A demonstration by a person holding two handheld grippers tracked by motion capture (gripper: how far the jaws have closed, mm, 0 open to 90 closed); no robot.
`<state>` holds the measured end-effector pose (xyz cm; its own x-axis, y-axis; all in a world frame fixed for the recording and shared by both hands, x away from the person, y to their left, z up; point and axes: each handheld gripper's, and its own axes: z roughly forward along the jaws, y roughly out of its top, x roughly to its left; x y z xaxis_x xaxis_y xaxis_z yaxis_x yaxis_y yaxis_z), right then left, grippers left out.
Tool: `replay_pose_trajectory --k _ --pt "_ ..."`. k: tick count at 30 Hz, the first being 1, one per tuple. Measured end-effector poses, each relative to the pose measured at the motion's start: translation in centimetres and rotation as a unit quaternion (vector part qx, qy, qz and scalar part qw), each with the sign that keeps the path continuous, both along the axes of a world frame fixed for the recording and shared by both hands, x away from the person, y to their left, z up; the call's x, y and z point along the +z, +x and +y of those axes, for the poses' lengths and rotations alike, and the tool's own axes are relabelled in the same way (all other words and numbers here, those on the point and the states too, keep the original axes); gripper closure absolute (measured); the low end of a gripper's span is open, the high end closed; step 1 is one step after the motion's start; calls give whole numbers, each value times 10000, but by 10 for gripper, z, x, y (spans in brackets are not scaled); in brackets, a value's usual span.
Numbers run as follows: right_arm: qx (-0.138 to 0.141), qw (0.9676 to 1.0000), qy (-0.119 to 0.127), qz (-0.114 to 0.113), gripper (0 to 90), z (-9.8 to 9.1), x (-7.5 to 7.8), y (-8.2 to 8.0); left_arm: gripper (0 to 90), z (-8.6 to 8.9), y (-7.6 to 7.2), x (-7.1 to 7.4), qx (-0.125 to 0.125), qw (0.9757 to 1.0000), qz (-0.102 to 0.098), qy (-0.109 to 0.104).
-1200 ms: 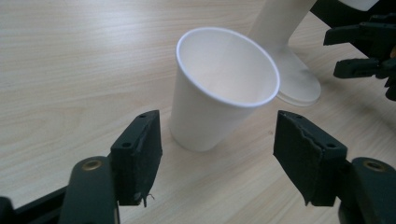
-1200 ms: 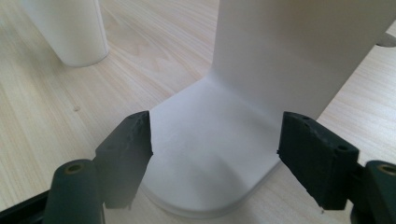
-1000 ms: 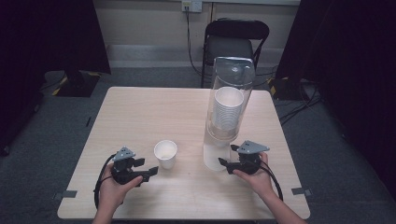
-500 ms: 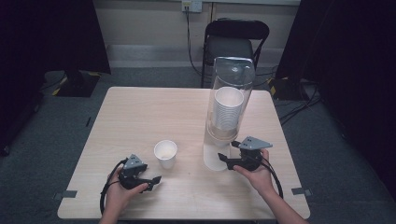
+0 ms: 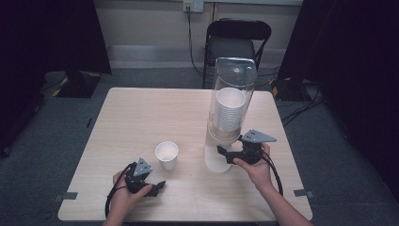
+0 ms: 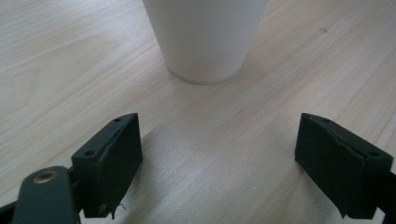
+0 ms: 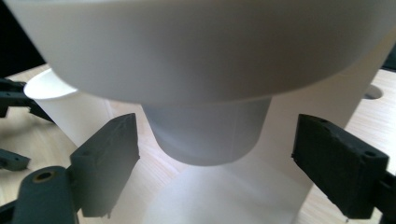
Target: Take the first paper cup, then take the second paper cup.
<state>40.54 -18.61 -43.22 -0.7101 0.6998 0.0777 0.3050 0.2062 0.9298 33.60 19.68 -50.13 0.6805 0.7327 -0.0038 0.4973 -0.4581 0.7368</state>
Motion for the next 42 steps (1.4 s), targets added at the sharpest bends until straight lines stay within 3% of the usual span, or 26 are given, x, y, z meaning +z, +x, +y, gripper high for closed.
replay_pose_trajectory --k 10,15,22,26,31,42 --pt "-65 9999 103 8 223 7 4 7 145 0 0 0 11 10000 3 -18" --pt "72 9999 95 -115 334 9 3 7 145 0 0 0 2 10000 0 -7" --pt "86 9997 139 -180 341 8 2 5 145 0 0 0 8 10000 4 -9" --pt "55 9998 168 -88 341 9 2 5 145 0 0 0 6 10000 -9 -10" --pt "92 9999 21 -65 351 9 4 5 145 0 0 0 -4 10000 -1 4" --pt "167 9994 1 -292 361 7 -1 4 145 0 0 0 16 10000 -10 -22"
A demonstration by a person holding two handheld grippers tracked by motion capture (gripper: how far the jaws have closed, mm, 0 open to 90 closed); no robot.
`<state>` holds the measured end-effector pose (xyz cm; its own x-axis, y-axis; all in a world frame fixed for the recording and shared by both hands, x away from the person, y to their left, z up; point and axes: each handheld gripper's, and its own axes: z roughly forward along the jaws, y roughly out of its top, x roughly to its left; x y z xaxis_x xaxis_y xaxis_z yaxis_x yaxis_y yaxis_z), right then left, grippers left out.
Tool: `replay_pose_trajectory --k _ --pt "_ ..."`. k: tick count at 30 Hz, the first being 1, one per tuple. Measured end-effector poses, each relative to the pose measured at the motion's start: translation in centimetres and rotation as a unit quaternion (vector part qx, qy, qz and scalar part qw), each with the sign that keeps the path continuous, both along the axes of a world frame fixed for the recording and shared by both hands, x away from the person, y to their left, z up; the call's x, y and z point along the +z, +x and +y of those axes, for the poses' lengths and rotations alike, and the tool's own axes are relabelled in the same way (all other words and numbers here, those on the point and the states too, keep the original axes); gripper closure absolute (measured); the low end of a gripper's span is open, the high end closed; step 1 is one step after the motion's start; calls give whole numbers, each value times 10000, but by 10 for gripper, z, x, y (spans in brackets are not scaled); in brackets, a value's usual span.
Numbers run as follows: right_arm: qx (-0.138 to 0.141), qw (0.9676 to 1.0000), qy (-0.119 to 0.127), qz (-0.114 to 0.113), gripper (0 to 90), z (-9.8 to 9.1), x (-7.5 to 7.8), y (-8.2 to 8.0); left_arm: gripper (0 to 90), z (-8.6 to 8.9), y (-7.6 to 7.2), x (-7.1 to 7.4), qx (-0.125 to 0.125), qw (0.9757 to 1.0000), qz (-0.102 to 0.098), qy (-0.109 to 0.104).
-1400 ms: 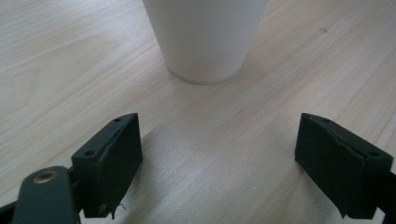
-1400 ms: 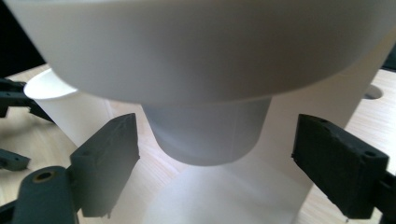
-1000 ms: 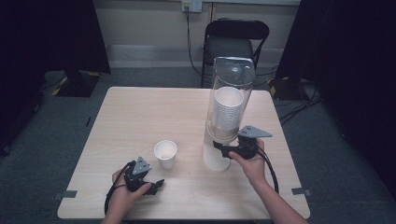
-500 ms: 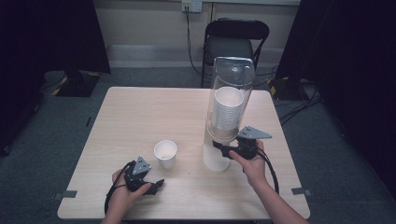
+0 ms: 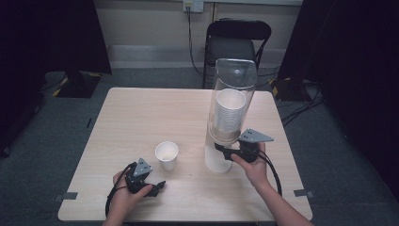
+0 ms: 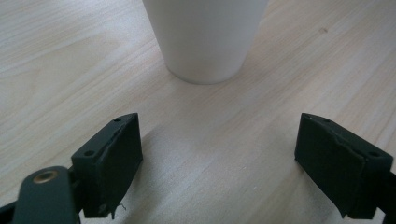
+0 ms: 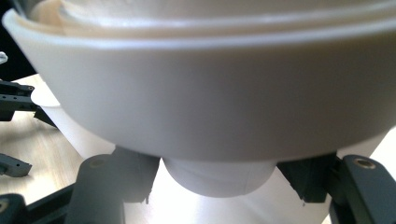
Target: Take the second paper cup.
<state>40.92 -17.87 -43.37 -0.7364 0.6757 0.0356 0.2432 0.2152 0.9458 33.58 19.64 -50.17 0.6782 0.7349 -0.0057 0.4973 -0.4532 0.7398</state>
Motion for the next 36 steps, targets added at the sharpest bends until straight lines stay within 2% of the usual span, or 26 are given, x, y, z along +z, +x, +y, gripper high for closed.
replay_pose_trajectory --k 9,10,11,12,13,14,15,16,19,22,25,27,28,30,31,36 --pt "-8 10000 -86 -2 373 -1 -2 -1 145 0 0 0 -10 10000 8 14" --pt "49 9994 -290 195 375 1 -7 0 145 0 0 0 -17 10000 11 27" --pt "16 9946 -675 786 375 -2 -44 3 145 0 0 0 -10 10000 10 16" --pt "16 9946 -675 786 375 -2 -44 3 145 0 0 0 -10 10000 10 16" --pt "-4 9937 -914 644 374 -4 -49 1 145 0 0 0 -13 10000 16 10" --pt "-15 9954 -888 371 373 -6 -40 -1 144 0 0 0 -17 10000 13 6" --pt "-11 9968 -762 261 372 -8 -29 -2 144 0 0 0 -21 10000 18 15" --pt "50 9976 -644 263 371 -5 -25 -2 144 0 0 0 -26 10000 15 16" --pt "196 9954 -736 581 368 -2 -34 -2 144 0 0 0 -8 10000 15 -8" --pt "206 9954 -692 637 367 -4 -34 -1 147 0 0 0 -32 10000 2 -6" --pt "300 9934 -765 795 365 -2 -42 -3 147 0 -1 0 -85 10000 4 15" --pt "294 9933 -785 799 365 -3 -43 -4 147 0 -1 0 -86 10000 3 15" --pt "291 9920 -902 829 364 -3 -46 -5 147 0 -1 0 -86 10000 5 13" --pt "340 9914 -902 891 363 -4 -48 -4 147 0 -1 0 -86 10000 5 14" --pt "418 9897 -943 995 363 -5 -51 -4 146 0 -1 0 -98 10000 13 4" --pt "410 9902 -964 925 362 -6 -51 -5 147 0 -1 0 -108 9999 18 -11"
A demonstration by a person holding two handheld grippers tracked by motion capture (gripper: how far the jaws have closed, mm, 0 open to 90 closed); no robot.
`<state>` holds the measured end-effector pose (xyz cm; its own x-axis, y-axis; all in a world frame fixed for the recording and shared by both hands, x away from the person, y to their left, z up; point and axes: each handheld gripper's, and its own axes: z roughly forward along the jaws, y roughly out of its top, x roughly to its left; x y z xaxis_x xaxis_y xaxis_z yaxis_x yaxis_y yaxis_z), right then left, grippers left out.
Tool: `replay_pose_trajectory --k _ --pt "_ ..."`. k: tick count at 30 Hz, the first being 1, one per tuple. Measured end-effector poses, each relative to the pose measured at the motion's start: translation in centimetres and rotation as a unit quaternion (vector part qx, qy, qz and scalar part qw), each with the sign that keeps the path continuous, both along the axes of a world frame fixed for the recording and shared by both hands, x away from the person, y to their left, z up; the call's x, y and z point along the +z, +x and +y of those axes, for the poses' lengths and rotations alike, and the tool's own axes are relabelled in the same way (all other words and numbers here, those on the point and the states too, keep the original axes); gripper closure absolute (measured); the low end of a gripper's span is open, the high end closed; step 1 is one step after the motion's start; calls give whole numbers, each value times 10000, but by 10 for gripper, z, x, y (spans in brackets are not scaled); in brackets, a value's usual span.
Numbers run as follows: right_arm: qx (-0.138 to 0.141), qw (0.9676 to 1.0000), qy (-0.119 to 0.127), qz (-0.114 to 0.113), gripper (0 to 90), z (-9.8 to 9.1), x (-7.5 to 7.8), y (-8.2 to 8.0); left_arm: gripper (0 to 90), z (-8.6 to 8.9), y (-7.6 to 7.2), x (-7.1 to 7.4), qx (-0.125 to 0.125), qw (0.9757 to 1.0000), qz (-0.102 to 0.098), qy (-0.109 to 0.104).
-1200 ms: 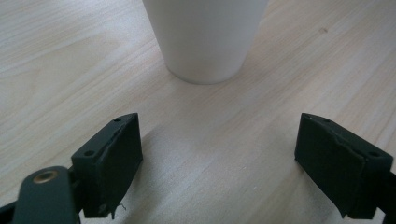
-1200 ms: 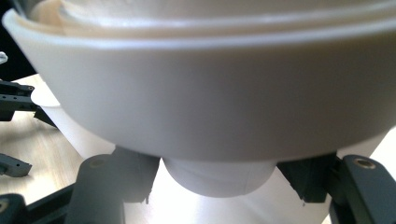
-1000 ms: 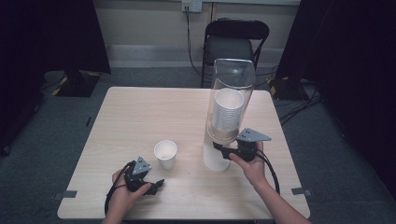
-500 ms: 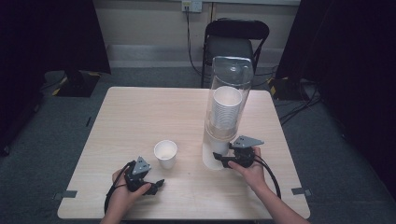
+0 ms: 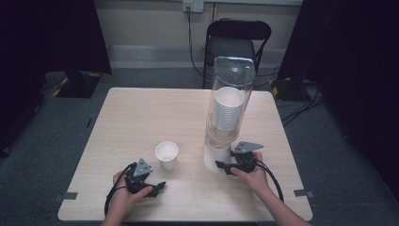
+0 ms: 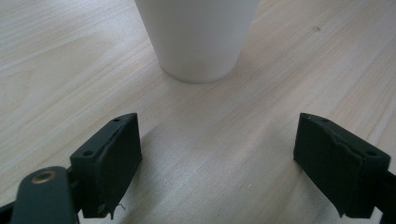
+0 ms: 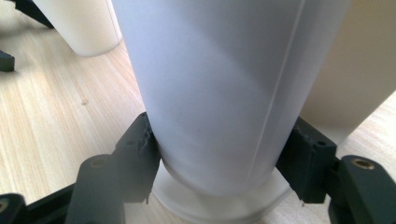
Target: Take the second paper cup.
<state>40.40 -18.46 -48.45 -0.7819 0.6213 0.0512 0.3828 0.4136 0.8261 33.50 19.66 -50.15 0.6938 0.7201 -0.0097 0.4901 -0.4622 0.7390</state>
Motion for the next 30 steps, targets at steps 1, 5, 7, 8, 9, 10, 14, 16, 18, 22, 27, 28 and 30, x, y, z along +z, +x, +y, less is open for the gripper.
replay_pose_trajectory --k 1,5,7,8,9,10,14,16,18,22,27,28,30 --pt "9 10000 -56 -26 362 -1 0 -1 147 0 0 0 -14 10000 7 15" --pt "98 9997 -236 57 360 -7 -2 -3 150 0 -1 0 -58 10000 6 6" --pt "136 9994 -309 56 360 -11 -2 -5 150 0 -1 0 -58 10000 8 8" --pt "153 9990 -426 22 360 -15 -3 -6 150 0 -1 0 -61 10000 7 7" --pt "100 9990 -431 52 359 -25 -5 -9 150 0 -1 0 -56 10000 7 7" --pt "100 9990 -431 52 359 -25 -5 -9 150 0 -1 0 -49 10000 -11 8" --pt "7 9994 -343 67 359 -40 -6 -12 151 -1 0 0 -34 10000 -1 11" --pt "1 9995 -302 8 358 -40 -4 -13 151 -1 0 0 -27 10000 -8 9" --pt "83 9994 -338 0 358 -39 -7 -14 152 -1 -1 0 -13 10000 -13 13" --pt "133 9991 -412 6 357 -40 -10 -14 154 -1 -1 0 -12 10000 -12 12" --pt "106 9990 -435 14 356 -42 -11 -14 154 -1 -1 0 -11 10000 -13 12" --pt "106 9990 -435 14 356 -42 -11 -14 154 -1 -1 0 -11 10000 -13 12" --pt "116 9990 -433 -9 357 -43 -12 -14 155 -1 -1 0 -13 10000 -13 15"
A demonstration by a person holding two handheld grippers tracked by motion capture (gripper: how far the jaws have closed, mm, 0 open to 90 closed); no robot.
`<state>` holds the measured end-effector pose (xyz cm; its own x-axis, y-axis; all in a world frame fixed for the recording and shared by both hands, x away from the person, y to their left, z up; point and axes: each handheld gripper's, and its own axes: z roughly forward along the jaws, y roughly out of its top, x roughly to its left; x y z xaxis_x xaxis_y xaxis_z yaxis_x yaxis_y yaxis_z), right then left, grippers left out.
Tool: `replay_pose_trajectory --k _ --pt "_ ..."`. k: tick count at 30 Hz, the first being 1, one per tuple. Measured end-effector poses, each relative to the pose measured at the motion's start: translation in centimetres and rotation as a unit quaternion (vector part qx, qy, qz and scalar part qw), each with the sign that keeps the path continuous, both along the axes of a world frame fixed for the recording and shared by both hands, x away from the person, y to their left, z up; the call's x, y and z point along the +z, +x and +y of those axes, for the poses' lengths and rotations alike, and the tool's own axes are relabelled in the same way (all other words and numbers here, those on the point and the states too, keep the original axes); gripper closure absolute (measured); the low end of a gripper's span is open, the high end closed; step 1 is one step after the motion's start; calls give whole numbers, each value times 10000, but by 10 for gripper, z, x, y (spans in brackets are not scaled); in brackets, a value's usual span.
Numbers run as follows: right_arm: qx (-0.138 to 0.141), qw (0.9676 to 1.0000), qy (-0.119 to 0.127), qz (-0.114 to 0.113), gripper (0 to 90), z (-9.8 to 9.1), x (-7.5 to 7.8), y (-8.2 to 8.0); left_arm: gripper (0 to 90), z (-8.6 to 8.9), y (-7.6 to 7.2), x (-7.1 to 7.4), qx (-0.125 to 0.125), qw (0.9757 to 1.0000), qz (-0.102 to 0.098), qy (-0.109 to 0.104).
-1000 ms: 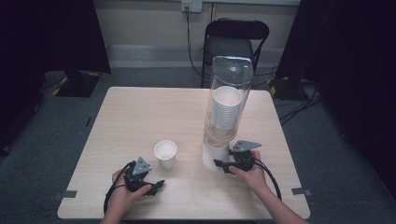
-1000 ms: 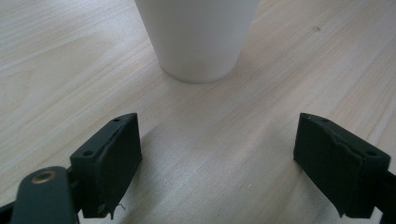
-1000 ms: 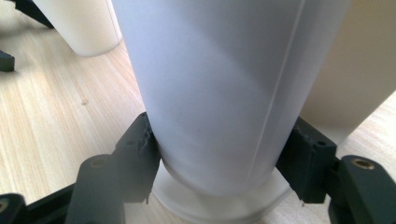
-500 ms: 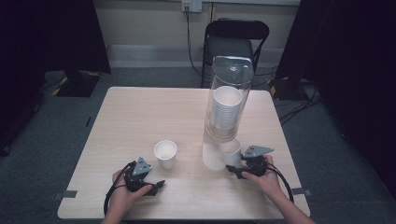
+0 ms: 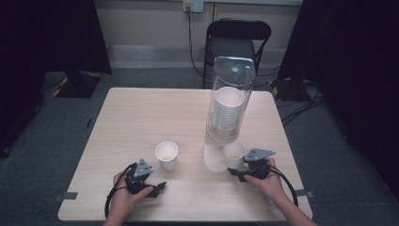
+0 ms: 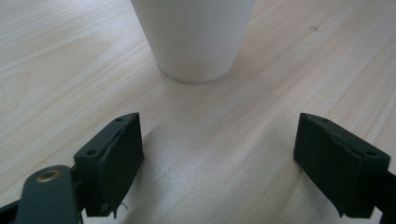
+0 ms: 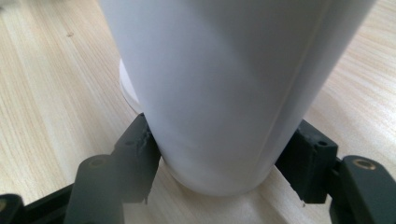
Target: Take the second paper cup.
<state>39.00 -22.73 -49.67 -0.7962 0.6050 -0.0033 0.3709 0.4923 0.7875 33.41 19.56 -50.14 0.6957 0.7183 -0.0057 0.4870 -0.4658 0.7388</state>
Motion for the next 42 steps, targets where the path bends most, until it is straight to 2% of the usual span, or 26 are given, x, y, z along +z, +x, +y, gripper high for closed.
replay_pose_trajectory --k 4,9,20,27,42 --pt "2 10000 43 26 357 -2 -1 -1 153 0 0 0 9 10000 2 -11" --pt "36 10000 -35 -51 355 -1 -1 -2 154 -1 0 1 10 10000 25 30" --pt "41 9998 -191 69 350 -4 -2 -4 154 -4 2 0 -23 10000 30 -23" --pt "-114 9995 -282 131 197 -7 -1 -5 154 -5 3 0 -41 10000 22 -13" --pt "-120 9997 -150 117 144 -15 8 -8 152 -6 5 0 -50 10000 10 -12"
